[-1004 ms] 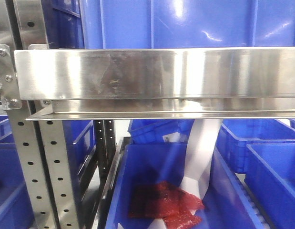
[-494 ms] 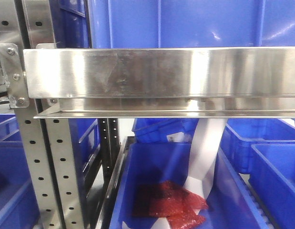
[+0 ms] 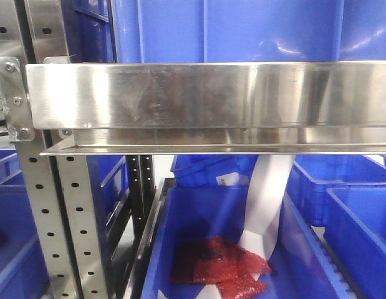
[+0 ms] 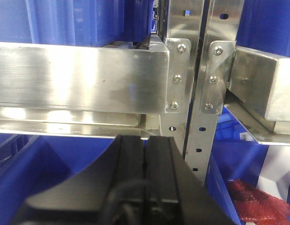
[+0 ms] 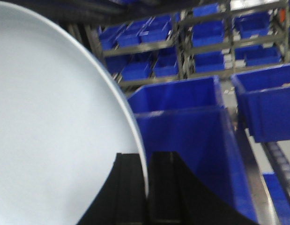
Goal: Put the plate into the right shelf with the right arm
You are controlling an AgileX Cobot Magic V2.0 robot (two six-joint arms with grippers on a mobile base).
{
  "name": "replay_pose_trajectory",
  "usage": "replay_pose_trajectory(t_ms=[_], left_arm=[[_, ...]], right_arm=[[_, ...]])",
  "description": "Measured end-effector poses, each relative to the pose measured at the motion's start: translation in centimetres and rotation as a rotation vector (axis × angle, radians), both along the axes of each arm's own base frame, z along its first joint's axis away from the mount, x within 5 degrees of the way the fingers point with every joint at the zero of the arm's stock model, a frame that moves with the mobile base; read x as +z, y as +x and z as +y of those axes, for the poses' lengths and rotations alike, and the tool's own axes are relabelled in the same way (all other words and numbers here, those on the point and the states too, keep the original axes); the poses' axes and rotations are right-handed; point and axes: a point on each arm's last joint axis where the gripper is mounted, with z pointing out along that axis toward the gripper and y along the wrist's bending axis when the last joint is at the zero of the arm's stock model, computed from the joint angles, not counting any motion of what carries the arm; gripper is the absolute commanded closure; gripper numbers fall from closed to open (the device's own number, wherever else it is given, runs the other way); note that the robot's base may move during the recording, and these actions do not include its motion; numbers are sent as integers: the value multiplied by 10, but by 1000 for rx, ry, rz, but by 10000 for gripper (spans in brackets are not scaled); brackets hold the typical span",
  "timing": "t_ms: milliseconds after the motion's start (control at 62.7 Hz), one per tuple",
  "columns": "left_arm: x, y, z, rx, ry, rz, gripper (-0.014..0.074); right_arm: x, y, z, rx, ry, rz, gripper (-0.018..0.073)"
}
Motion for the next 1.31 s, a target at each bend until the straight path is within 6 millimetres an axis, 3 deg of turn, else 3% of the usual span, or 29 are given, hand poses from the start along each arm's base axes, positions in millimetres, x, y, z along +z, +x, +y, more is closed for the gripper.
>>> replay_pose_trajectory(t_ms=[143,319,414,494,590,749,813,1052,1164,1307], left_arm=[[0,0,0,0,0,0,724],[0,0,0,0,0,0,724],[0,0,0,0,0,0,724],[0,0,0,0,0,0,724],[0,0,0,0,0,0,724],[0,0,0,0,0,0,724],[0,0,0,0,0,0,724],[0,0,0,0,0,0,724],[0,0,0,0,0,0,724],[0,0,0,0,0,0,724]], right_arm=[[-22,51,16,21,-66,83,458],[-36,79,22,28,-84,135,118],[-38,82,24,33,-83,150,15],[-38,82,24,35,-84,155,36],[-34,79,22,33,-83,143,141],[-17,65,4,-15,-67,98,529],[-11,58,-5,-37,-52,95,490],[-3,24,-32,-90,-43,156,508],[-14,5,-36,-105,-57,173,508],[-47,-29,-40,-134,-126,174,508]])
